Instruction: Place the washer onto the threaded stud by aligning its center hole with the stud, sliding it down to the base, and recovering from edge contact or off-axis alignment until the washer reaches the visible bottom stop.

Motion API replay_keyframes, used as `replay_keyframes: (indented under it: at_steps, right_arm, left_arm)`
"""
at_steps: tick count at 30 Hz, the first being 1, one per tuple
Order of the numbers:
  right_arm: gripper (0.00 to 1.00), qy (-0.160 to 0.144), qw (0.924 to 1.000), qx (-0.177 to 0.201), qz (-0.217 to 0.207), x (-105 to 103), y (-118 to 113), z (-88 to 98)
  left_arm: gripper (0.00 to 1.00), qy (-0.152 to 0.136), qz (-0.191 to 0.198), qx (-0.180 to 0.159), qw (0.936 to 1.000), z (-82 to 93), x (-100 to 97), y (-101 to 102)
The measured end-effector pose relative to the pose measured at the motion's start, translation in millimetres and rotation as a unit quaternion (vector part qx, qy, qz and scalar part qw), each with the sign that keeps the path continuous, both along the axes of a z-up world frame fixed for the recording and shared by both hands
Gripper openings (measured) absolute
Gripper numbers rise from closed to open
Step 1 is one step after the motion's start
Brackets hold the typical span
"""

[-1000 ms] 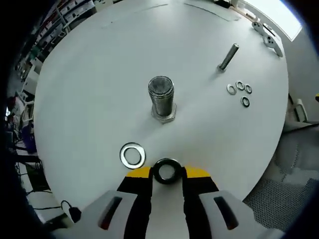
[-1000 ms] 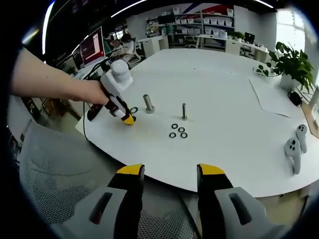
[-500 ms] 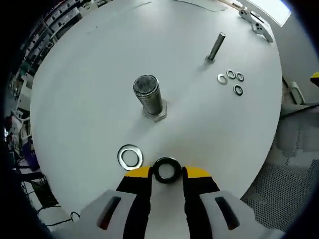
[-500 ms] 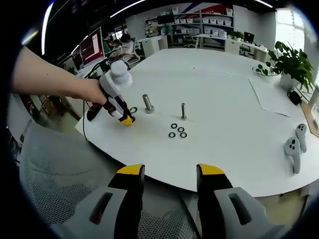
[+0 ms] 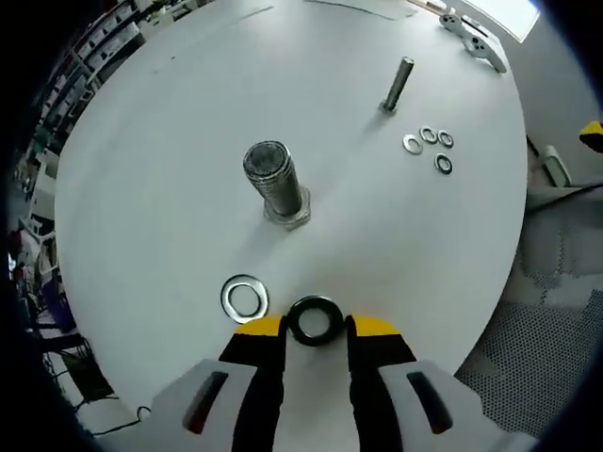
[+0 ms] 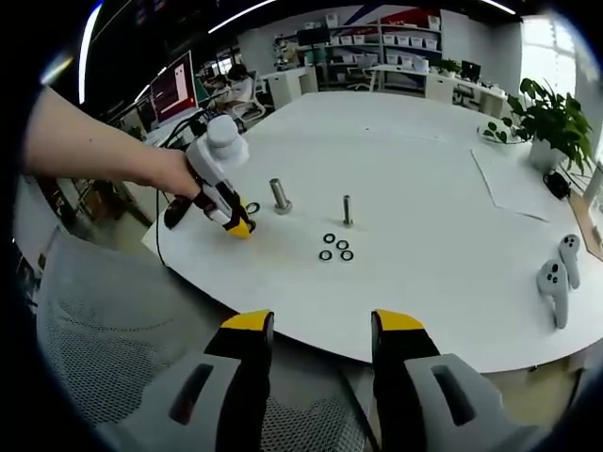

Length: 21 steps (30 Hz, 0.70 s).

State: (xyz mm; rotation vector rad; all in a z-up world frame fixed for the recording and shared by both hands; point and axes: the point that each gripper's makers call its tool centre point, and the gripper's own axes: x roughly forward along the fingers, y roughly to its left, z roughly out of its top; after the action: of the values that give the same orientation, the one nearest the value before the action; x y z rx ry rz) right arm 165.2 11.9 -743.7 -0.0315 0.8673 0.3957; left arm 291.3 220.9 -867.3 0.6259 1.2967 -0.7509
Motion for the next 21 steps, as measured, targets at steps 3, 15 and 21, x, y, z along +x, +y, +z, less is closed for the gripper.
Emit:
replay_keyframes:
  at_steps: [3, 15, 21]
  right_arm:
    - [0.44, 0.000, 1.0000, 0.001, 0.000, 0.0, 0.0, 0.2]
    - [0.43, -0.001, 1.0000, 0.000, 0.000, 0.2, -0.4, 0.5]
    - [0.43, -0.001, 1.0000, 0.000, 0.000, -0.1, -0.4, 0.7]
  left_arm:
    - [0.22, 0.002, -0.012, 0.005, 0.9999, -0.7, -0.2, 0.4]
    - [0.19, -0.011, 0.002, -0.010, 0.9999, 1.0, -0.6, 1.9]
    - [0.19, -0.021, 0.022, -0.030, 0.9991, 2.0, -0.7, 1.1]
